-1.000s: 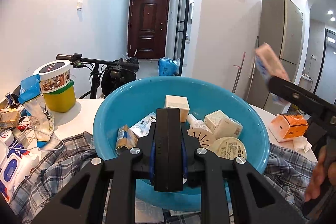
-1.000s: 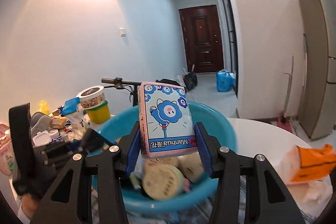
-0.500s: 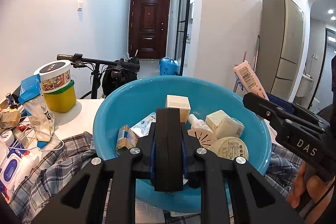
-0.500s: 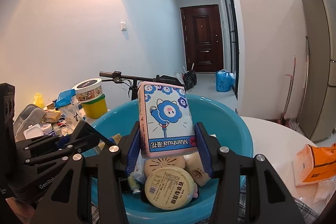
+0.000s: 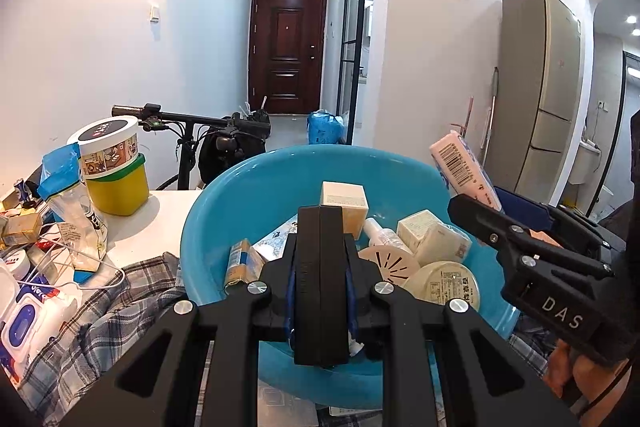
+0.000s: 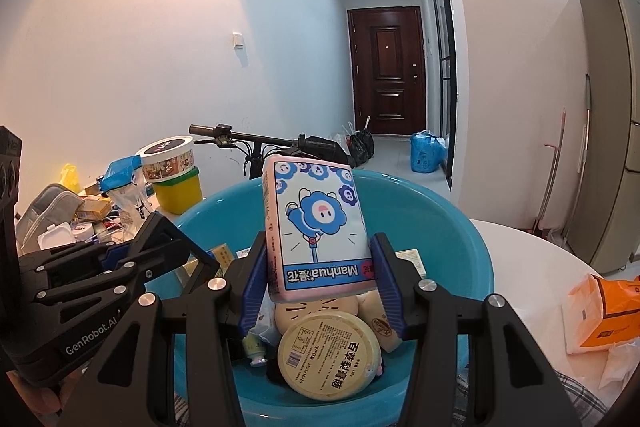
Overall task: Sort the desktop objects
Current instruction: 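Lower the Manhua pack into the basin while the left gripper releases the black square frame there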
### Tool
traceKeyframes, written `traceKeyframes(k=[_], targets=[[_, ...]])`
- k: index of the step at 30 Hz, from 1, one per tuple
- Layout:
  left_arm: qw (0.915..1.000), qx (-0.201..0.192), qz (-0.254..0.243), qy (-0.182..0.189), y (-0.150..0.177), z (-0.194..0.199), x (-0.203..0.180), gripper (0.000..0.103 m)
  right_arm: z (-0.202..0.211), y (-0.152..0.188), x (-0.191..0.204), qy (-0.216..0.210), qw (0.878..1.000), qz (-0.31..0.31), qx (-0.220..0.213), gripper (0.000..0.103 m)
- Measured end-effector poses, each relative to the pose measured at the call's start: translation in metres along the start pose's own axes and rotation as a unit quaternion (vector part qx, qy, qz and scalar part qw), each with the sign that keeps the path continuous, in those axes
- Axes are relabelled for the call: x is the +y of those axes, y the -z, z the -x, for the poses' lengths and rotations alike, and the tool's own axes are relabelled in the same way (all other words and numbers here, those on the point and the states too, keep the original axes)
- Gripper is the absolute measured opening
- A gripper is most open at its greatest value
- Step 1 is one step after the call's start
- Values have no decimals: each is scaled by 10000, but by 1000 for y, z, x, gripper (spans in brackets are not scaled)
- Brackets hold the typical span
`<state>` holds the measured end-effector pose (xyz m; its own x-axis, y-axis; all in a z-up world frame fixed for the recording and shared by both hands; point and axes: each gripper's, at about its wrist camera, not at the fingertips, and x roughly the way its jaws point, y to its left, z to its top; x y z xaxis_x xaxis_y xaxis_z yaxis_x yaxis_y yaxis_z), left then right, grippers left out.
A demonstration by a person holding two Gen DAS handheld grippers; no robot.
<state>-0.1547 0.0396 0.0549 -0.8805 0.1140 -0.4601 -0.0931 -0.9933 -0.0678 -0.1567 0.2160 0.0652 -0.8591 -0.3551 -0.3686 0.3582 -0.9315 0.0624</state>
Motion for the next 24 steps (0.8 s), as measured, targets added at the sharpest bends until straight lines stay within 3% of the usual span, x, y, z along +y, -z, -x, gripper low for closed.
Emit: traceKeyframes(k=[24], targets=[[10000, -22, -52, -35, 1, -1, -3, 21, -3, 1, -1, 44, 10000, 59, 67, 49]])
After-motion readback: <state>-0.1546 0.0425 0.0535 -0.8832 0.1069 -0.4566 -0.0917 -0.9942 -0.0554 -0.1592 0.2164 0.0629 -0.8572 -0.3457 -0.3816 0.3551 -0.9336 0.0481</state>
